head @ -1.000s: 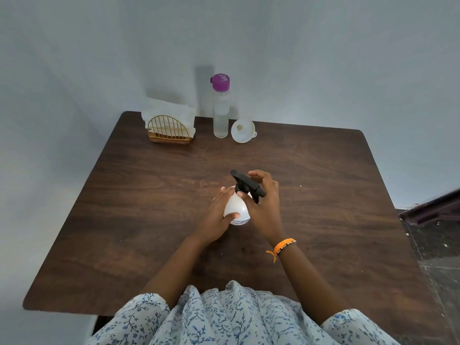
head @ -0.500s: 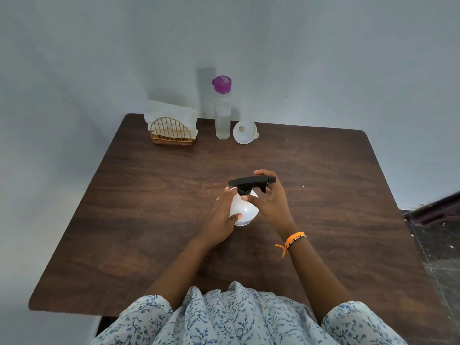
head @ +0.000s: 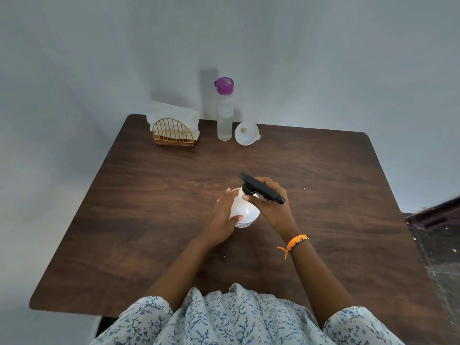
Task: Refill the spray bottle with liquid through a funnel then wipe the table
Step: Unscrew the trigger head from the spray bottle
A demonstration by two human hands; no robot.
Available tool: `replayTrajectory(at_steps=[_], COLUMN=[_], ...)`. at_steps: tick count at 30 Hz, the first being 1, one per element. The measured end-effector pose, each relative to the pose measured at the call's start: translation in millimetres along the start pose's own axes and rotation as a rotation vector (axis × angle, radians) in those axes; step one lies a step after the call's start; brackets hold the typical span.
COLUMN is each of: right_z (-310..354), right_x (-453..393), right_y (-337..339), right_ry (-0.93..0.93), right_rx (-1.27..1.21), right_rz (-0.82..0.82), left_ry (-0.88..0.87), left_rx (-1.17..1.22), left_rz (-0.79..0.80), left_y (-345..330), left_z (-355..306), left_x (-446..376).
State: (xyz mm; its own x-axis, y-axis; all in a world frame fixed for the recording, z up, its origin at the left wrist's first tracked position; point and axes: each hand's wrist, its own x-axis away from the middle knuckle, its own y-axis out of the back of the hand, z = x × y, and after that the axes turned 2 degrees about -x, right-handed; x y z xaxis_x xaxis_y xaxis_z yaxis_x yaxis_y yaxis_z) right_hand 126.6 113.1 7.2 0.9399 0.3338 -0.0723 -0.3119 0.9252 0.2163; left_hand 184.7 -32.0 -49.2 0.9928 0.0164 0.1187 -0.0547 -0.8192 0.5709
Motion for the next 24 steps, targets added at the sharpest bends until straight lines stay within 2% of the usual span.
replayTrajectory(at_steps=[6,15,24], right_z=[16.6,51.7,76.2], right_x=[4.1,0.0,-6.5], right_y=[4.4,17.2,25.0], right_ry=[0.037,0.006,0.045], right_rx=[-0.097,-0.29,-0.32], right_rz=[0.026,-0.052,-0.069], left_ry=[0.0,0.037,0.085], left_rx=[0.007,0.0,-0.038], left_rz=[0.012,0.033,0.032], left_y=[2.1,3.8,3.0], left_z=[-3.6,-6.4,-9.3], left_x=[1.3,2.0,0.4])
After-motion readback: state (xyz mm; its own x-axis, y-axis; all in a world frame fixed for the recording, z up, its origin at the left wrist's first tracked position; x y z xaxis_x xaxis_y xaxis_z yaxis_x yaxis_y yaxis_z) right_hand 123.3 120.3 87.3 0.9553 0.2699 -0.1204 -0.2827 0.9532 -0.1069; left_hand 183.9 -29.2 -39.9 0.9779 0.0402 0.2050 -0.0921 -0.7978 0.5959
